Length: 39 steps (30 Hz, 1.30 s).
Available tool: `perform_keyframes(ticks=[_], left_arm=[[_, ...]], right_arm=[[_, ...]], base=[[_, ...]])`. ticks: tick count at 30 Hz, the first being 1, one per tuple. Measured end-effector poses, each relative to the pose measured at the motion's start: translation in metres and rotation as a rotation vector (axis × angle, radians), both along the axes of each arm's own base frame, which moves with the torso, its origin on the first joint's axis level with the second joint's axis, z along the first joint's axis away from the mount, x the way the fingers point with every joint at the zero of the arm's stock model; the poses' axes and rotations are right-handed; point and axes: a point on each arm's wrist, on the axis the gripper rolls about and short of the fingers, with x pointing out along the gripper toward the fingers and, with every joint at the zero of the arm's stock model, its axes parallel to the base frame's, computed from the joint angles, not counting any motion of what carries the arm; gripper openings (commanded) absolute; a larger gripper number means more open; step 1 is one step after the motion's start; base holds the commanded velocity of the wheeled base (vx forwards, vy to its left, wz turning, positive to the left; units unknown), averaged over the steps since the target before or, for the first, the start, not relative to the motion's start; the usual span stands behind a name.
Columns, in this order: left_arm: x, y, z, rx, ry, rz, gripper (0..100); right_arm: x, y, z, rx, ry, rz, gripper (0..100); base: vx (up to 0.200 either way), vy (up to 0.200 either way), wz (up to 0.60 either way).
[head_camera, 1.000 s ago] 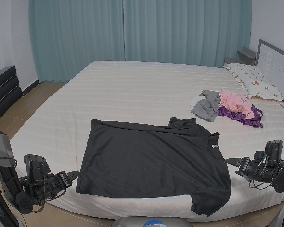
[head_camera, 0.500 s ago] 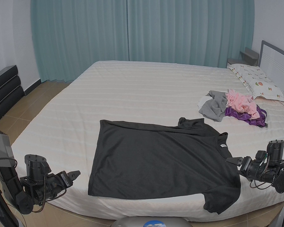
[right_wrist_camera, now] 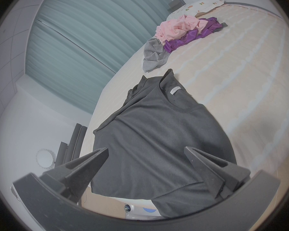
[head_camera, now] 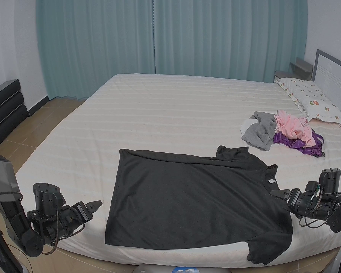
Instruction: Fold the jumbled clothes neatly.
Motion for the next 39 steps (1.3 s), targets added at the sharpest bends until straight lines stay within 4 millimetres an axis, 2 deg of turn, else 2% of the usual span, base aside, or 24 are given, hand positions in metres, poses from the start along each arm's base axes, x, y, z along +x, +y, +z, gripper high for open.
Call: perform_keyframes(ticks=[6,14,22,27,30,34,39], left_arm=[[0.013,-0.004,0.005,-0.014,-0.047,-0.002,100],[0.052,-0.013,0.016,-0.052,-0.131,-0.022,100],[0.113,-0.028,0.019,-0.086,-0.126,-0.071,100],[0.165,-0.038,0.022,-0.098,-0.157,-0.079,100],[0.190,-0.043,0.021,-0.101,-0.177,-0.077,100],[0.225,-0.048,0.014,-0.099,-0.195,-0.068,100],[0.262,-0.049,-0.005,-0.083,-0.211,-0.032,100]], right_arm=[[0.001,0.000,-0.001,0.022,0.011,-0.012,100],[0.002,0.002,-0.001,0.042,0.017,-0.017,100],[0.003,0.005,-0.003,0.047,0.029,-0.007,100],[0.004,0.006,-0.006,0.048,0.042,-0.004,100],[0.004,0.007,-0.007,0.047,0.048,-0.002,100],[0.004,0.007,-0.009,0.047,0.056,-0.003,100],[0.003,0.007,-0.011,0.046,0.069,-0.001,100]], base=[[0.000,0.000,0.00],[0.000,0.000,0.00],[0.000,0.000,0.00],[0.000,0.000,0.00],[0.000,0.000,0.00],[0.000,0.000,0.00],[0.000,0.000,0.00]])
